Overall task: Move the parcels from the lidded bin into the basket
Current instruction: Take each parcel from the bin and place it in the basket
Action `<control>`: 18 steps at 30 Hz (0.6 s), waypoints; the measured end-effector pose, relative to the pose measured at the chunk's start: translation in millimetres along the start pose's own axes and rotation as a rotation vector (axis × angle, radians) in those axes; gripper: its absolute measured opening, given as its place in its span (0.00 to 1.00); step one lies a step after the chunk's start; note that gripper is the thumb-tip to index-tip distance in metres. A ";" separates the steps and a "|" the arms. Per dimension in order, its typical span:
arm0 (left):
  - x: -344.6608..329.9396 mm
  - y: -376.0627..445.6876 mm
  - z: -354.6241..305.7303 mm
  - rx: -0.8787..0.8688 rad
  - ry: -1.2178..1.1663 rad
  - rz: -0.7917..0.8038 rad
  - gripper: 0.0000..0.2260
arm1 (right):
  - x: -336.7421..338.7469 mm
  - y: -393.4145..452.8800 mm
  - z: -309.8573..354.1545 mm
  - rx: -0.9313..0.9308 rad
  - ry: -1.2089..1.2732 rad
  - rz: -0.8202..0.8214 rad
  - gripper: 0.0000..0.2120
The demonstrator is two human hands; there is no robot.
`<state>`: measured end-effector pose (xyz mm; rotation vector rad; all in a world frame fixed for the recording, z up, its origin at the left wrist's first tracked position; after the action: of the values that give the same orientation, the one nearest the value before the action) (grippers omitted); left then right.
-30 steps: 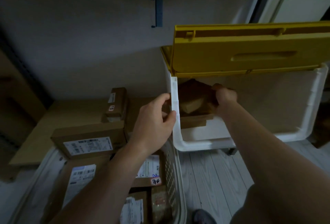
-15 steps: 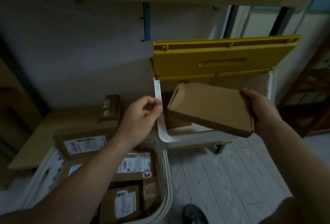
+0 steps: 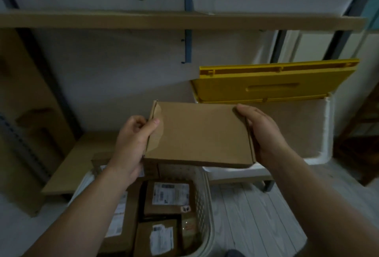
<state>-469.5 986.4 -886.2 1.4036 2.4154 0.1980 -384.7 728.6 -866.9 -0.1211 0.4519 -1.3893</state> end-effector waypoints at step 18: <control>127.4 14.6 -29.5 -0.234 0.339 -0.280 0.12 | -154.5 48.5 -50.8 -0.006 -0.016 0.134 0.12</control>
<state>-526.1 1105.1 -882.5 0.9807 2.7156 0.6709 -376.3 896.0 -893.2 -0.1048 0.4426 -1.2551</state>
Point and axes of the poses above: each hand's wrist, its own y-axis towards the middle knuckle, its own x-axis out of the back of the hand, z = x × y, the point moved 5 cm from there along y, towards the middle knuckle, and after that the axes turned 14 degrees about -x, right-handed, at the moved point
